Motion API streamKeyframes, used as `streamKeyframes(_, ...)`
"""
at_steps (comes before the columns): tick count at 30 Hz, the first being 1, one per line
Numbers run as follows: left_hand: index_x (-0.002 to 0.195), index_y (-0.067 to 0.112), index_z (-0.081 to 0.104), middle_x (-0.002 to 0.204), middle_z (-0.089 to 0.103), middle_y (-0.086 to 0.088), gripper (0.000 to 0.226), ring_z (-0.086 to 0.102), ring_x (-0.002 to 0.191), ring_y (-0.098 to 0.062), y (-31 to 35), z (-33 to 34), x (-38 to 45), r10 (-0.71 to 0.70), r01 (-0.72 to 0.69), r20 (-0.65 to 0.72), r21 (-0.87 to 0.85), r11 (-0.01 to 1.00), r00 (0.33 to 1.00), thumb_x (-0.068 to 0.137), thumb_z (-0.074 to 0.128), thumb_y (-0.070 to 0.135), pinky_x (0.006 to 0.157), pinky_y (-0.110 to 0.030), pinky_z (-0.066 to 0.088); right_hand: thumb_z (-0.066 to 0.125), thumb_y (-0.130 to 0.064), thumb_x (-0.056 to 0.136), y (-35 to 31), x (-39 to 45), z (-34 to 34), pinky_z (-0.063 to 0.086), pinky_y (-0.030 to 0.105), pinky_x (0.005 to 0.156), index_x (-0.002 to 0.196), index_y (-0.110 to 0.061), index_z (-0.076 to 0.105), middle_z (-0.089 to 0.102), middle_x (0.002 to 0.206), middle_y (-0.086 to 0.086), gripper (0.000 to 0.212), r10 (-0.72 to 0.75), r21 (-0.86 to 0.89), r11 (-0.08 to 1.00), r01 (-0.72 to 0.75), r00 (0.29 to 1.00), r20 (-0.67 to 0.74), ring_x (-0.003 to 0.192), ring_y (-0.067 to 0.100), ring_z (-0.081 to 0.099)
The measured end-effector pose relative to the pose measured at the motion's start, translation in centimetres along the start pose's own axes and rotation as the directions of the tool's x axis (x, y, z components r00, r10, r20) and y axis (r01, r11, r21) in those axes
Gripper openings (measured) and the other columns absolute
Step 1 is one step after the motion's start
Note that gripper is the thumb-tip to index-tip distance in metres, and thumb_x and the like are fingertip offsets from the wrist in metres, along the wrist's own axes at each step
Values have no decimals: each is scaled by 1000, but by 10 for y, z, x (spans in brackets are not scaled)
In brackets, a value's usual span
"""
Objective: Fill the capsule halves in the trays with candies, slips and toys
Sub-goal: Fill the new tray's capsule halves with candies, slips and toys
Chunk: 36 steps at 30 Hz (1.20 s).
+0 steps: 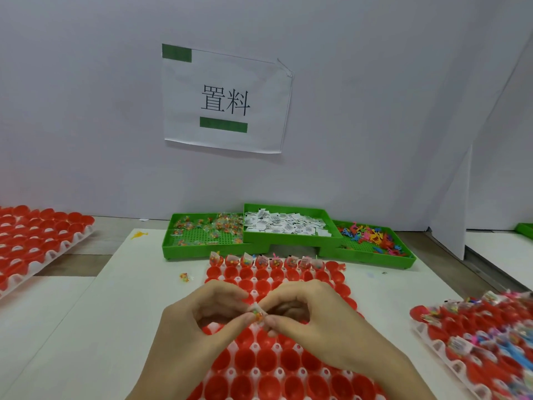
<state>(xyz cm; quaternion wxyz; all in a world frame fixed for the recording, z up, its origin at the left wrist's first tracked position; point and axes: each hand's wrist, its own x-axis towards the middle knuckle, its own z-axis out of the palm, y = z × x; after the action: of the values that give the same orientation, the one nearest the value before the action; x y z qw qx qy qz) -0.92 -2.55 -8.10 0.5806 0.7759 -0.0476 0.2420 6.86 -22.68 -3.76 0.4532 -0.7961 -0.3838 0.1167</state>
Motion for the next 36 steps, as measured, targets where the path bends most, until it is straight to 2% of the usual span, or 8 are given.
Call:
streamKeyframes(4,90,37,81,85,79,7,24,77,80,-13,0,-1,1,34,-33,-23,45,998,999,72,86,22,75,-24,61,66,-8,97,1,-1,-7,60,29,87,114,-19,75,77,100,2,22,30,73,997,-34,998,53,93,18,75)
streamKeyframes(8,87,32,79,86,79,3,14,76,81,-15,0,-6,2,23,-23,2,32,999,1000,74,82,28,76,-26,60,62,-3,98,16,8,-38,60,27,81,107,-15,76,78,94,5,21,102,97,992,-83,974,-202,88,20,76)
streamKeyframes(14,84,28,77,81,74,-1,10,71,76,-19,0,-9,3,24,-24,-8,57,998,1000,75,81,29,73,-28,59,56,4,99,79,50,-107,59,22,66,100,-3,74,75,85,12,19,301,-18,924,-382,756,-581,74,24,75)
streamKeyframes(17,83,29,77,83,74,1,12,71,77,-19,-1,-9,3,35,-34,-6,84,996,999,76,84,21,73,-26,59,57,3,98,120,71,-135,59,32,81,108,0,73,74,105,18,19,342,-176,808,-562,691,-637,87,27,75)
streamKeyframes(21,81,32,76,82,74,5,21,72,77,-16,-4,-8,4,40,-39,-5,122,992,999,77,86,14,71,-22,58,58,9,95,159,90,-158,46,40,108,132,0,64,64,134,21,38,311,-420,641,-642,718,-623,126,35,59)
streamKeyframes(26,81,32,76,79,74,5,23,72,75,-16,-7,-11,6,37,-36,-6,124,992,999,77,86,12,69,-21,58,49,17,94,179,110,-167,43,40,109,153,-11,43,51,151,17,66,378,-581,541,-608,793,-478,136,35,50)
streamKeyframes(32,81,30,77,79,74,3,18,70,72,-16,-10,-14,10,41,-38,-21,119,992,999,76,85,15,66,-20,57,58,12,91,183,123,-169,54,39,97,121,-1,71,72,119,17,35,356,-615,491,-617,787,-505,109,30,68)
streamKeyframes(36,82,28,77,80,73,1,14,71,72,-18,-9,-15,9,46,-45,-11,106,993,999,75,84,17,65,-23,57,59,12,92,181,122,-163,56,40,90,109,2,74,73,108,21,25,284,-591,493,-638,760,-584,101,32,69)
